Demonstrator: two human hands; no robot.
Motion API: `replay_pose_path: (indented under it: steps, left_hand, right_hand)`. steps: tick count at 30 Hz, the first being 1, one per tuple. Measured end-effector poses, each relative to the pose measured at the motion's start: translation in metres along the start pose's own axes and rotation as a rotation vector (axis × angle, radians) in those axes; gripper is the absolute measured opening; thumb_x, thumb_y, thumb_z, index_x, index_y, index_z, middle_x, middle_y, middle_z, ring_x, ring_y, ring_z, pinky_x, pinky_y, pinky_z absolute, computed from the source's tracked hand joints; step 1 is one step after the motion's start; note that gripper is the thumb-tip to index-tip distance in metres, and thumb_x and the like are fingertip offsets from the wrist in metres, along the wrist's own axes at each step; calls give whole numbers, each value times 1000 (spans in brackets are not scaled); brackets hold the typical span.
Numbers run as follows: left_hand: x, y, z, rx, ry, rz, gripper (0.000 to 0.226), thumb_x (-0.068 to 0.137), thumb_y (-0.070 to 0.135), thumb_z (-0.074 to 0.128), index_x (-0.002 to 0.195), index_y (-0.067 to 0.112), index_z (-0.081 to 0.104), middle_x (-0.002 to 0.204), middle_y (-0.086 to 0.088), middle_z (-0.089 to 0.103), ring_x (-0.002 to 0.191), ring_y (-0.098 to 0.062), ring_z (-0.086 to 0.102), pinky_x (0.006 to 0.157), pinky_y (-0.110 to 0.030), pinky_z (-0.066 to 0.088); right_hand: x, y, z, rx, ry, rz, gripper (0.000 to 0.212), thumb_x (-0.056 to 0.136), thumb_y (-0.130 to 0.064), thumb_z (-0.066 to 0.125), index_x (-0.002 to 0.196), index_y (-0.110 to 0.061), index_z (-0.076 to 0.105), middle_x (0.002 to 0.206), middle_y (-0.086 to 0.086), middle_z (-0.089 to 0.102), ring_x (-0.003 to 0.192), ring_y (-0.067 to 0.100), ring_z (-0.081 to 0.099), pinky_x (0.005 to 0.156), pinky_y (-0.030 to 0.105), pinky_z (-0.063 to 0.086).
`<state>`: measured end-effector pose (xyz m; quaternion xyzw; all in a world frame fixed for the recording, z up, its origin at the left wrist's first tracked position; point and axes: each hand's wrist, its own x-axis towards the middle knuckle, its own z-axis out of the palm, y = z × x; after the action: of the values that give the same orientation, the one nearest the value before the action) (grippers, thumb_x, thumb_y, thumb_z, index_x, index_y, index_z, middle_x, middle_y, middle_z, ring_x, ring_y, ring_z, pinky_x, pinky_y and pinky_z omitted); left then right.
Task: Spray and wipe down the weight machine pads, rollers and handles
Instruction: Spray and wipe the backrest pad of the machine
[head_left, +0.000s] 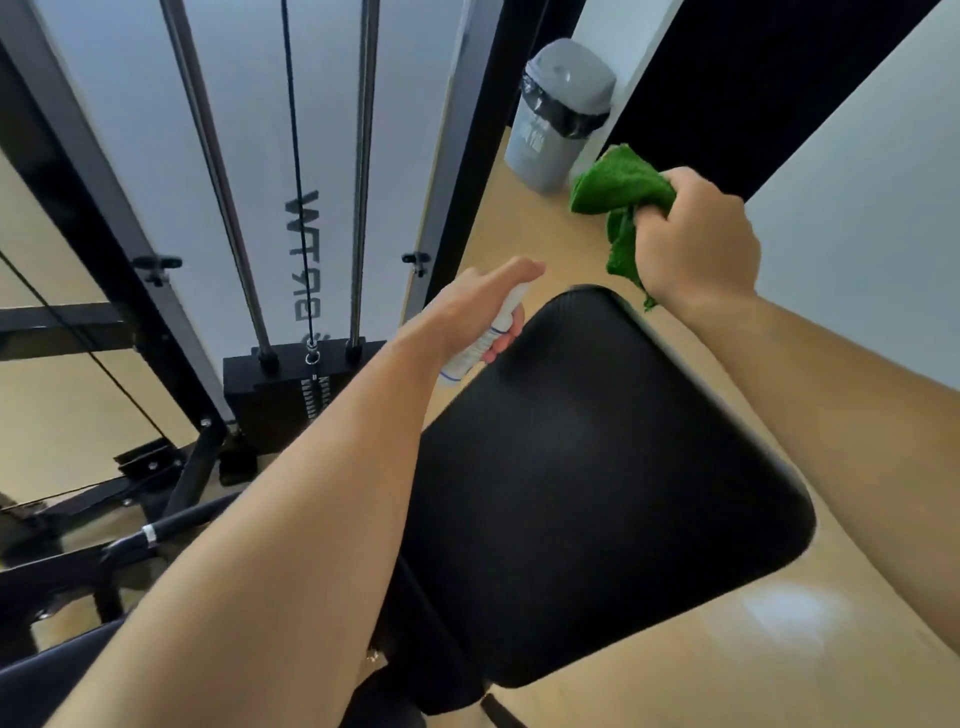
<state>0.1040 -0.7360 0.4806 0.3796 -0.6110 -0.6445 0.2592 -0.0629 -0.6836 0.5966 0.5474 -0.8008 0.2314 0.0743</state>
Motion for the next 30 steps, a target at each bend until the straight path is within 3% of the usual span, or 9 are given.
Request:
replay_pose_path:
  steps: [4, 12, 15, 19, 21, 25, 30]
  left_hand:
    - [17, 24, -4, 163, -86, 13, 70, 94, 67, 41, 51, 13, 54, 55, -12, 55, 51, -27, 49, 76, -43, 54]
    - [33, 15, -21, 139, -167, -56, 61, 100, 54, 41, 58, 12, 54, 57, -11, 53, 46, -22, 45, 67, -37, 46]
    - [32, 4, -31, 98, -182, -106, 63, 103, 52, 40, 56, 13, 54, 55, -9, 52, 45, -20, 45, 60, -31, 45]
    - [21, -21, -45, 88, -191, -188, 73, 100, 66, 37, 50, 14, 52, 53, -8, 51, 45, -21, 43, 58, -32, 44]
    - [13, -37, -53, 37, -157, -197, 74, 98, 70, 37, 52, 14, 53, 53, -9, 51, 45, -23, 43, 63, -36, 44]
    - [-7, -60, -65, -60, -39, -271, 72, 100, 67, 38, 56, 12, 53, 52, -8, 50, 43, -20, 42, 57, -32, 42]
    - [-19, -73, -59, -163, 24, -356, 67, 98, 64, 46, 56, 12, 54, 54, -7, 50, 43, -20, 42, 52, -30, 38]
  right_hand:
    - [7, 13, -7, 1, -12, 66, 23, 93, -26, 45, 105, -21, 63, 87, 1, 62, 83, 29, 59, 72, 39, 46]
    - [28, 7, -5, 30, -77, 51, 16, 92, -28, 47, 89, -21, 61, 77, -2, 59, 79, 28, 59, 70, 40, 48]
    - [34, -1, 0, 57, -225, 7, 15, 92, -29, 48, 85, -23, 60, 83, 2, 63, 85, 30, 62, 73, 41, 50]
    - [15, -10, 28, -223, -473, -235, 29, 97, -33, 44, 121, -32, 59, 111, 4, 67, 104, 32, 60, 82, 41, 47]
    - [-12, -14, 51, -466, -472, -420, 29, 96, -37, 41, 116, -29, 61, 111, 4, 64, 105, 32, 56, 82, 42, 41]
    - [-48, -24, 75, -849, -339, -696, 32, 93, -40, 39, 97, -24, 67, 102, 5, 65, 101, 35, 54, 98, 49, 34]
    - [-82, -31, 108, -944, -614, -1011, 39, 96, -44, 39, 118, -25, 64, 119, 7, 64, 114, 36, 54, 110, 54, 25]
